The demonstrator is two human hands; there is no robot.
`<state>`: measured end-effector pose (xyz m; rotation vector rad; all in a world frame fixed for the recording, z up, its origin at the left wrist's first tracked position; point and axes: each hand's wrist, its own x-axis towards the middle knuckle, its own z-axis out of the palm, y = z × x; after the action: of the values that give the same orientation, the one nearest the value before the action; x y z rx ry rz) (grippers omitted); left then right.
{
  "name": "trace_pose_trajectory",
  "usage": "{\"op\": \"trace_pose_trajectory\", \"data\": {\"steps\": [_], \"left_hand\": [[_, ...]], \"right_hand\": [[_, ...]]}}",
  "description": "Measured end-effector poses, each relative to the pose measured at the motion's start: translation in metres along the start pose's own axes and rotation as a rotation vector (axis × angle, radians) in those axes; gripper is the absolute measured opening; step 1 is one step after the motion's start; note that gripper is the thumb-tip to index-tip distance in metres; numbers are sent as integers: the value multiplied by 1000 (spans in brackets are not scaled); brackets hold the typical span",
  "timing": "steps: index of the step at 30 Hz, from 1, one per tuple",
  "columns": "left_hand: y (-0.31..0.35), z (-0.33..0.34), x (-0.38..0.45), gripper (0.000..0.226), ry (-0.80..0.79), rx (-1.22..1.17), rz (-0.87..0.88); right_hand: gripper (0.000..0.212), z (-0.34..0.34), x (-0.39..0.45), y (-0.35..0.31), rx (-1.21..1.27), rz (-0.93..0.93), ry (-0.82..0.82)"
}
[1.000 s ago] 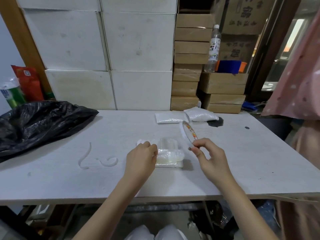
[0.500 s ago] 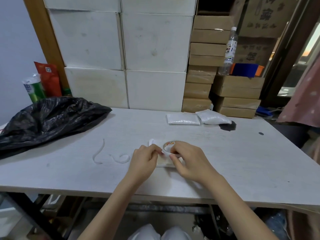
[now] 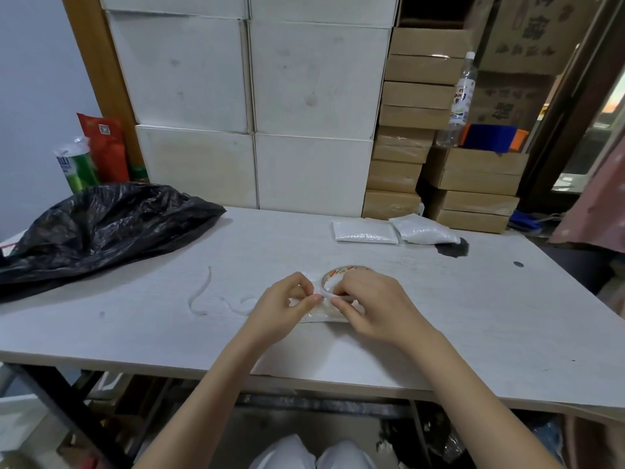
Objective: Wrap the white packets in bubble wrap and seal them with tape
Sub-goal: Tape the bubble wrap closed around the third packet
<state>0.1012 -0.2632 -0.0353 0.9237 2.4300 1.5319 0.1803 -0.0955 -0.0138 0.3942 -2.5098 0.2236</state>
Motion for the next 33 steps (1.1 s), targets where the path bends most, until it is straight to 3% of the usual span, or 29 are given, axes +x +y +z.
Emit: {"op": "trace_pose_trajectory", "data": {"steps": [6,9,14,19,25,28,33], "left_hand": [[10,-9,2,18,-109,-21,-76],[14,-13,3,18,-158,-115,-137],[18,-15,7,21,-179,-198,-197],[25,-16,7,22,-176,-144,-233],[17,-18,12,20,-238,-107,-200],[9,-22,12,17,-194,-62,-196],[-3,-28,10,20,-127,64,-159]], "right_hand": [[24,-17,26,-1,-339,-139,-223],[35,-32,45,-3,-396,-64,-410],[34,-35,56,-4,-342,73,-432],[24,-26,61,-9,-240,288,-690],[33,-18,81,-17,-323,370,-996],[35,-18,87,-17,-263,446,-1117],[39,-22,84,-5,-66,535,-1138]]}}
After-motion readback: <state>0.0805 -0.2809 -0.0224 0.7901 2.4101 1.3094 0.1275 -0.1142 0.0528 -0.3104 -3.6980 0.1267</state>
